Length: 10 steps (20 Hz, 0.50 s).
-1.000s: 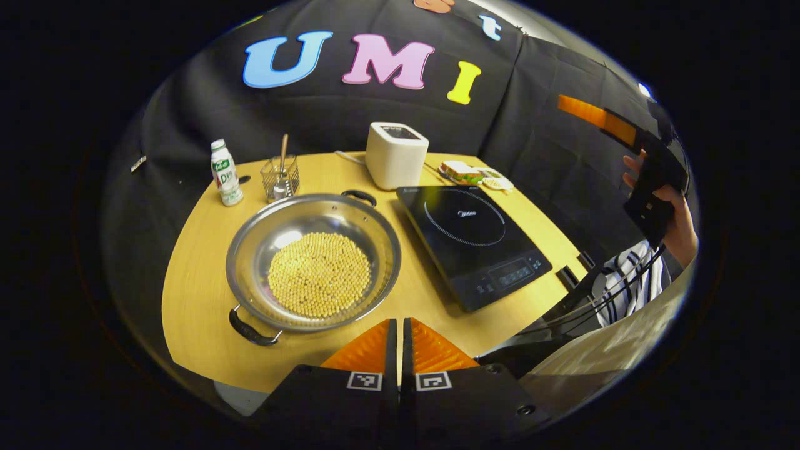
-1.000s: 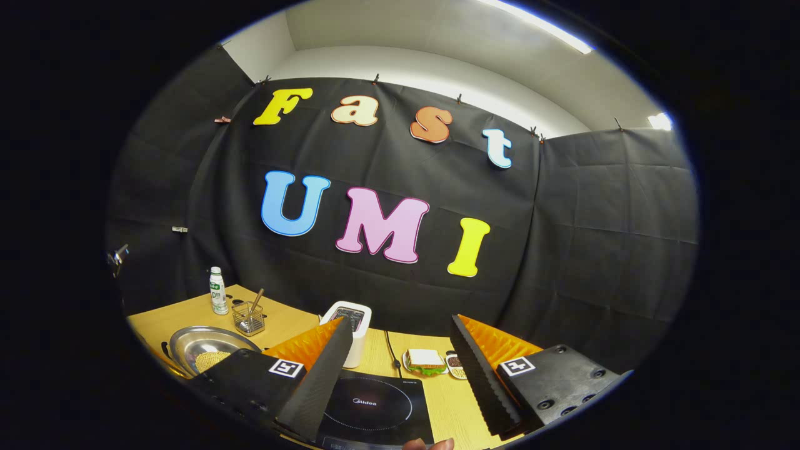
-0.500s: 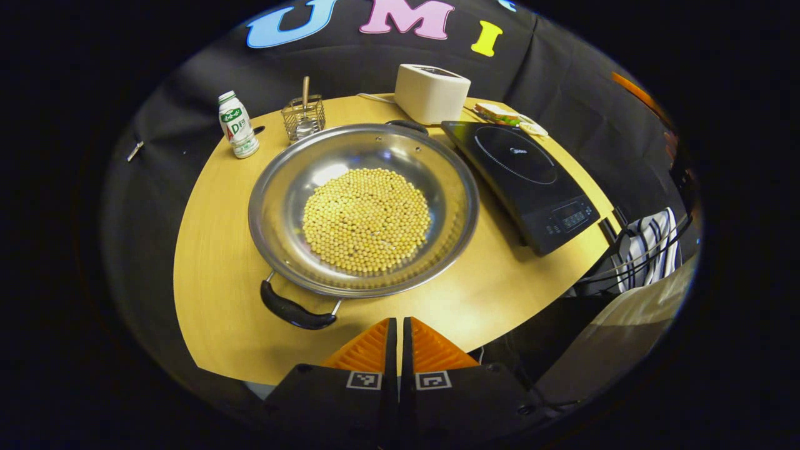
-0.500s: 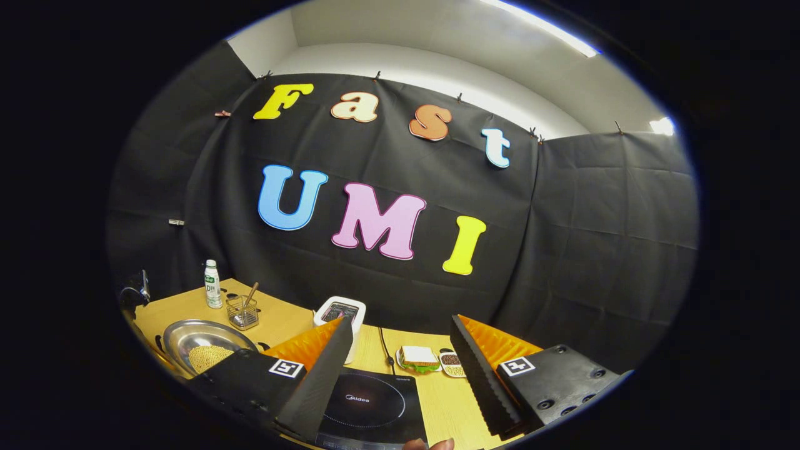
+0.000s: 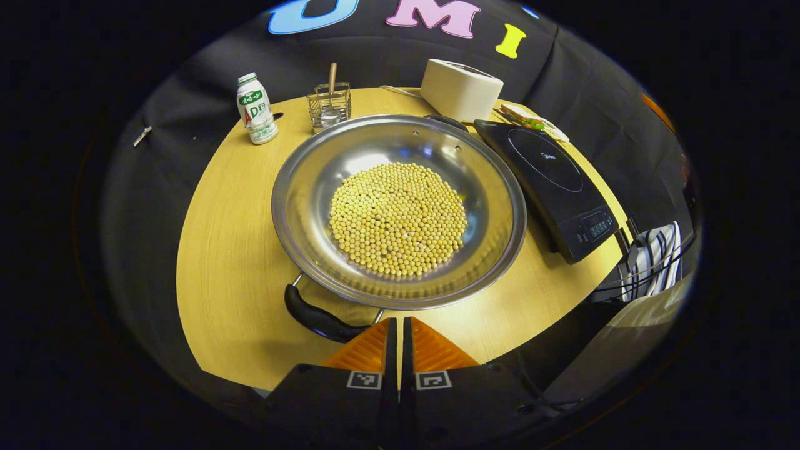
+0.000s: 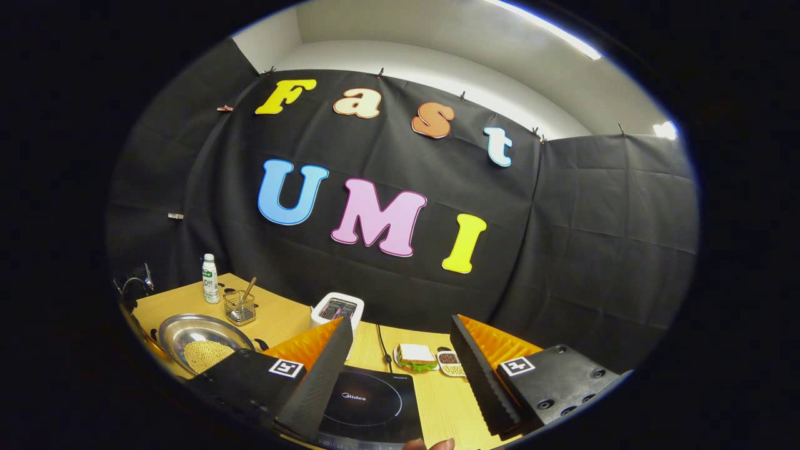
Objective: First push the handle of the pot to place it horizontally, then grasp the pot with both hands and set it on the induction cooktop.
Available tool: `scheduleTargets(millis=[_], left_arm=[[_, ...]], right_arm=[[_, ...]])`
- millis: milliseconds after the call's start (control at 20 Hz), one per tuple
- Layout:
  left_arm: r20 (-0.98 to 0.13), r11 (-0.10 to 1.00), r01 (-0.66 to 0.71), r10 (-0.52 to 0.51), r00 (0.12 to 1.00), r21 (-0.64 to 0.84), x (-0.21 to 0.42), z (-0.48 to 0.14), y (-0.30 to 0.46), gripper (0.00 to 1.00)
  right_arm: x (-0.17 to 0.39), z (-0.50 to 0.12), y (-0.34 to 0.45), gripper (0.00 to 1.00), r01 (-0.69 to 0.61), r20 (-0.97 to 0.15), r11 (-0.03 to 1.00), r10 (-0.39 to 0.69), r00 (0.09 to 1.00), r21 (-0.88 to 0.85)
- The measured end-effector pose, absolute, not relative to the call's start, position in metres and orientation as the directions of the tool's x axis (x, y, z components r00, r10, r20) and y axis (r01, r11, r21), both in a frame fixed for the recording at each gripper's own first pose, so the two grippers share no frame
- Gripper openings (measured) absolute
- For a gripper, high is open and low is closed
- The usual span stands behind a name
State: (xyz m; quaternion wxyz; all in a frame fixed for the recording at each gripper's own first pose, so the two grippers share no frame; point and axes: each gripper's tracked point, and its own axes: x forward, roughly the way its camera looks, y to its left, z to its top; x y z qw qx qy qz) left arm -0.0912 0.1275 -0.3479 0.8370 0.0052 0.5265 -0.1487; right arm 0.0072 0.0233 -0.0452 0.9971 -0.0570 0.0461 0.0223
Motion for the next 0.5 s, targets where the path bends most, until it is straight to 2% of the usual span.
scheduleTargets(millis=[500], left_arm=[[-0.884, 0.983, 0.169, -0.143, 0.446, -0.074, -0.054, -0.358, 0.195, 0.05]], right_arm=[[0.015, -0.056, 0.038, 0.98, -0.072, -0.122, 0.991, 0.058, 0.991, -0.113]])
